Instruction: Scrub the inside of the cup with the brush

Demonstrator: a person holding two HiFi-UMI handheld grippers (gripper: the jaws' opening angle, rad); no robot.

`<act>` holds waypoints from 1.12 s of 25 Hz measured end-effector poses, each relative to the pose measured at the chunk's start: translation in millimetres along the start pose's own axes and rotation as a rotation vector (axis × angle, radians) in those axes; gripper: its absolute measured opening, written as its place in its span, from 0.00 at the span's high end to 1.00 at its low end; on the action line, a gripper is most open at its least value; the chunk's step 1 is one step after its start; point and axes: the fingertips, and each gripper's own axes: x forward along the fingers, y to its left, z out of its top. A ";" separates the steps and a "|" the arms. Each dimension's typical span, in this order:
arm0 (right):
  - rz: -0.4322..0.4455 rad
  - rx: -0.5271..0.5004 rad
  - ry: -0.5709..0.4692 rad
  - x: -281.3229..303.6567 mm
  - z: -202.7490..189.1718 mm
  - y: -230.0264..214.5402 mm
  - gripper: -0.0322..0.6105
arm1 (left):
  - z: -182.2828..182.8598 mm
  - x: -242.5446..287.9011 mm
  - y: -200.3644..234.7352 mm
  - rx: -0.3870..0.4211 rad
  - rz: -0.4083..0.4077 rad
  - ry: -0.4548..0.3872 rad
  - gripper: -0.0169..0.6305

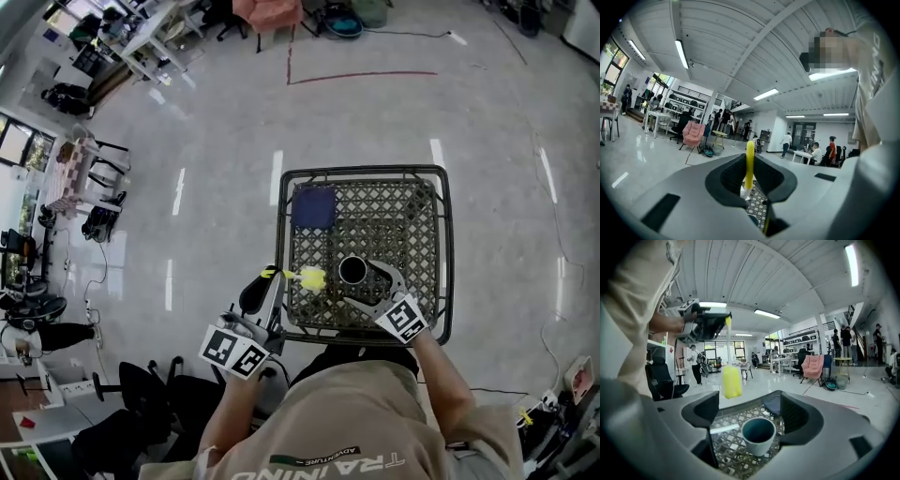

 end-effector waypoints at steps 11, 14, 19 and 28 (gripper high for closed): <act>-0.038 -0.025 0.196 54.7 -120.6 -23.8 0.27 | -14.1 4.4 5.5 -0.025 -0.028 0.055 0.88; -0.019 -0.020 0.206 68.4 -127.8 -22.7 0.27 | -18.2 12.1 4.3 -0.026 -0.042 0.063 0.88; -0.011 -0.001 0.215 89.9 -141.1 -20.6 0.27 | -18.9 15.0 5.9 -0.002 -0.058 0.088 0.88; 0.002 -0.019 0.188 111.4 -149.9 -26.9 0.27 | -33.8 -5.3 29.7 0.008 0.007 0.145 0.88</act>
